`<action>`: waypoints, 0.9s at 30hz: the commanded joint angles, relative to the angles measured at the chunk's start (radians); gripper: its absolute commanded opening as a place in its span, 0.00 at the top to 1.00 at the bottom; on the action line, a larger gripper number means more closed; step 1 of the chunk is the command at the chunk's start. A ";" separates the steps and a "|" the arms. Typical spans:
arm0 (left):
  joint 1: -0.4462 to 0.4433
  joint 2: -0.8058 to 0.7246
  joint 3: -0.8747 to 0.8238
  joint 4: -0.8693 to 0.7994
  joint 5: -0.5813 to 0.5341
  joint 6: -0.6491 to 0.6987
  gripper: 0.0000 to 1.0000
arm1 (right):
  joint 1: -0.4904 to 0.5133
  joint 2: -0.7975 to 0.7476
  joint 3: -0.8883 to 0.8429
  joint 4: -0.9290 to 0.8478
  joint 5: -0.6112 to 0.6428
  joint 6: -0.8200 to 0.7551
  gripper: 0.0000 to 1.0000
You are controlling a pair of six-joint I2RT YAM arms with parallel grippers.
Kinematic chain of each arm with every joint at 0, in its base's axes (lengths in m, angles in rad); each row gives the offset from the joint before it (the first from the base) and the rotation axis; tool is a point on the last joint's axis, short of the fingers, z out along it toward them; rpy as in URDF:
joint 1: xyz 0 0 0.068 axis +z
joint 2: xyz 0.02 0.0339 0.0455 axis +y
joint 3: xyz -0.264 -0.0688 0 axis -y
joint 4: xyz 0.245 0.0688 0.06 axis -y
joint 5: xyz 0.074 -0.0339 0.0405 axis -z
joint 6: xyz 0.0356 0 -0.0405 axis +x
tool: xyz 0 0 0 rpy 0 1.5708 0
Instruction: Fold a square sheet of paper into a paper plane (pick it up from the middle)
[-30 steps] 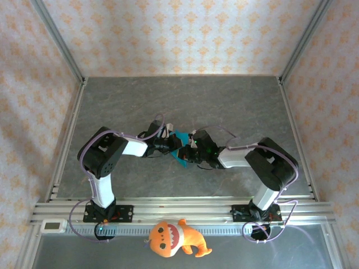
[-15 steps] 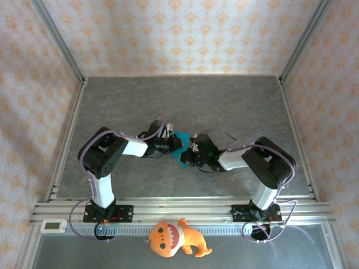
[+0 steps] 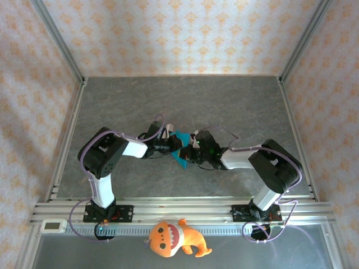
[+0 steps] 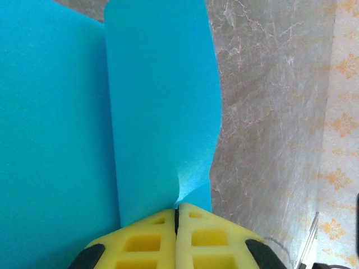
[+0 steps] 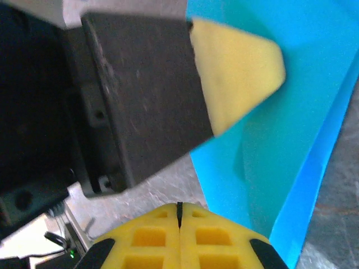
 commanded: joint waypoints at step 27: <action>-0.004 0.057 -0.076 -0.049 -0.071 -0.017 0.93 | -0.029 0.075 0.057 -0.138 -0.073 0.062 1.00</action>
